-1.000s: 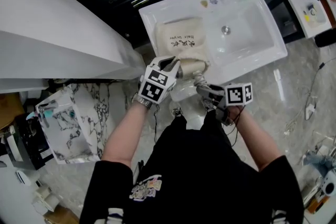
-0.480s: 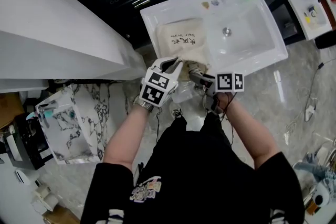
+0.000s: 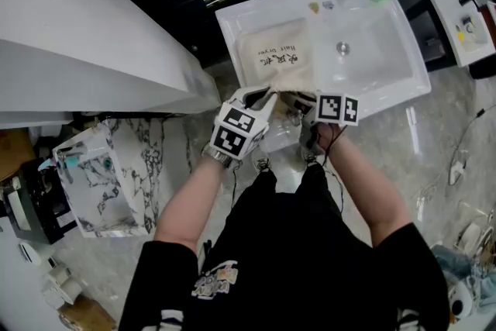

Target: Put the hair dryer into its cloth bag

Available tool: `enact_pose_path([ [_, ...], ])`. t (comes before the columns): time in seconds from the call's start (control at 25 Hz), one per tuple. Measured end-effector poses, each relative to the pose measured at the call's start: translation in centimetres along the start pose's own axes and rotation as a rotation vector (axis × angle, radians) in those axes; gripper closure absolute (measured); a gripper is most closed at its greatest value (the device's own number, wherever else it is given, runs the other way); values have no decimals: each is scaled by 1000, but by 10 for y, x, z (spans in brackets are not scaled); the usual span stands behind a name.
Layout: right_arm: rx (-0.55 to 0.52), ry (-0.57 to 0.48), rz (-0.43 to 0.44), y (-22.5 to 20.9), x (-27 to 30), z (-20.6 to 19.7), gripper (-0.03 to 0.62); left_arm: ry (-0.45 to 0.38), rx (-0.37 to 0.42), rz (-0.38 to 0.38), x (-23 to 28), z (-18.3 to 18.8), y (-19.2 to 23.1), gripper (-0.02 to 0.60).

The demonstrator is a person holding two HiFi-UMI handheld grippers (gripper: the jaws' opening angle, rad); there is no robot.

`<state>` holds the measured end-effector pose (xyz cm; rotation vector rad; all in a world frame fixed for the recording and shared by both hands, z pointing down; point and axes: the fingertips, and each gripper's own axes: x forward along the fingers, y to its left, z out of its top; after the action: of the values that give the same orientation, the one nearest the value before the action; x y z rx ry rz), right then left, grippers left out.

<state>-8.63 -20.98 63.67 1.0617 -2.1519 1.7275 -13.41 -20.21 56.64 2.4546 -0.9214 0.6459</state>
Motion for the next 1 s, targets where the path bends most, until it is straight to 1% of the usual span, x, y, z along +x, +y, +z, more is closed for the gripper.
enact_pose_path([
  [0.16,-29,-6,-17,-2,12,8,361,-6,-12,-7,-1,1,2,532],
  [0.56,-57,-56,-50,-15,33,27,361,-6,-30,-26,2,-1,-1,532],
  [1.0,-45,-82,-91,-29,48,32,362,-3,-24,-47,5,1,-3,532],
])
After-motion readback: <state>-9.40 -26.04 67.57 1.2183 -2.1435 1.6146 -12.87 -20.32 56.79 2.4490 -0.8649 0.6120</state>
